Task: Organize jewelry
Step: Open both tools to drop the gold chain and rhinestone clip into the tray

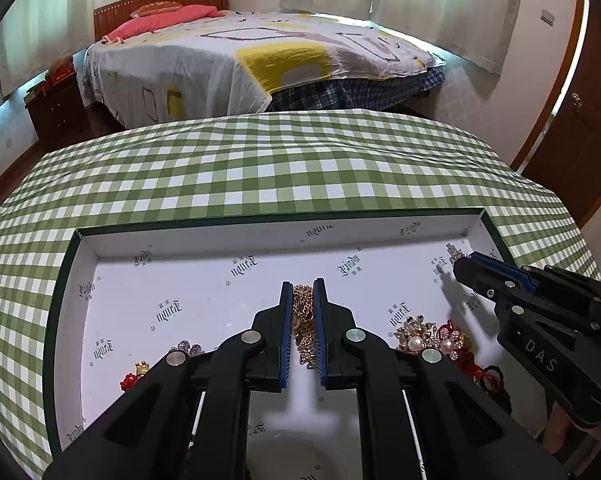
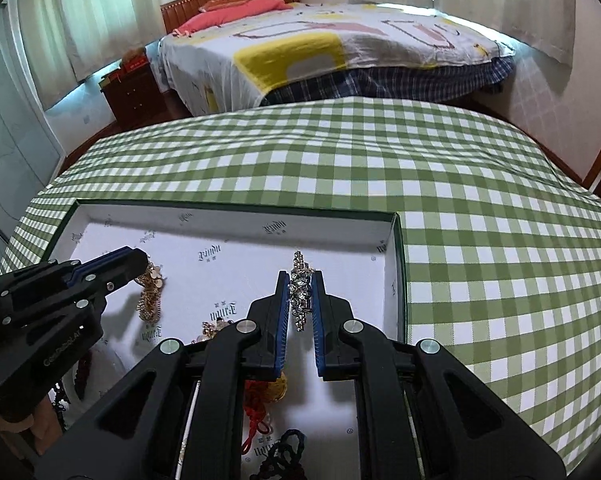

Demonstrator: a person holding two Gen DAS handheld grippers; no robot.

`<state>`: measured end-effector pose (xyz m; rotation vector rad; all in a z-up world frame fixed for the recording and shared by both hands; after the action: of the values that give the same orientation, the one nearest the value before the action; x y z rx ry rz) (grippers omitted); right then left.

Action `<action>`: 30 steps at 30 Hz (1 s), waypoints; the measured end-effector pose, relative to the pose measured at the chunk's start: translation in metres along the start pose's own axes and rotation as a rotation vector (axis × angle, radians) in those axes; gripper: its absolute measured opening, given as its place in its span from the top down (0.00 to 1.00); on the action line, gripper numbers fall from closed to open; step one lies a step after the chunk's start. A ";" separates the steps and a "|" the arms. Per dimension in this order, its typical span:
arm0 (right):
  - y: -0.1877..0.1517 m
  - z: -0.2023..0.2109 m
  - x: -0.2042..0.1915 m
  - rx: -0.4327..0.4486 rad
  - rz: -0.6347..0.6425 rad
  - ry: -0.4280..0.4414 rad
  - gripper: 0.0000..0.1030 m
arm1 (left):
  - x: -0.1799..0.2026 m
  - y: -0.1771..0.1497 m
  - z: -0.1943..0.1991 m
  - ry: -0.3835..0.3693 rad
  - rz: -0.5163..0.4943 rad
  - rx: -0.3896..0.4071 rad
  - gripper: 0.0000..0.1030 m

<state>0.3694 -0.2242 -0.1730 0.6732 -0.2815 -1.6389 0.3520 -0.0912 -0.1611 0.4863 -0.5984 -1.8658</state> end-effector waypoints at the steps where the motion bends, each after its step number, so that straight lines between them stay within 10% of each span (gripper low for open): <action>1: 0.000 -0.001 0.000 -0.004 0.003 -0.003 0.89 | -0.001 0.000 -0.001 -0.002 0.003 -0.005 0.90; 14: 0.000 -0.005 0.001 -0.022 0.006 -0.016 0.87 | -0.005 0.001 -0.010 -0.018 0.031 -0.037 0.89; 21: 0.001 -0.002 0.002 -0.004 0.003 -0.012 0.68 | -0.006 -0.001 -0.013 -0.020 0.035 -0.047 0.87; 30: 0.004 0.009 0.004 0.048 -0.008 -0.008 0.42 | -0.008 0.001 -0.006 -0.003 0.038 -0.020 0.48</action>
<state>0.3674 -0.2300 -0.1651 0.7053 -0.3245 -1.6474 0.3590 -0.0850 -0.1644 0.4558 -0.5862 -1.8348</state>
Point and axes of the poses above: each gripper's, at about its wrist camera, not at the fingertips, and z roughly against the way its jaws point, x to its right, y to its top, the point moved 6 cm from there along -z, roughly the way its jaws point, and after that the axes turned 15 degrees about -z, right-handed, at the moved point
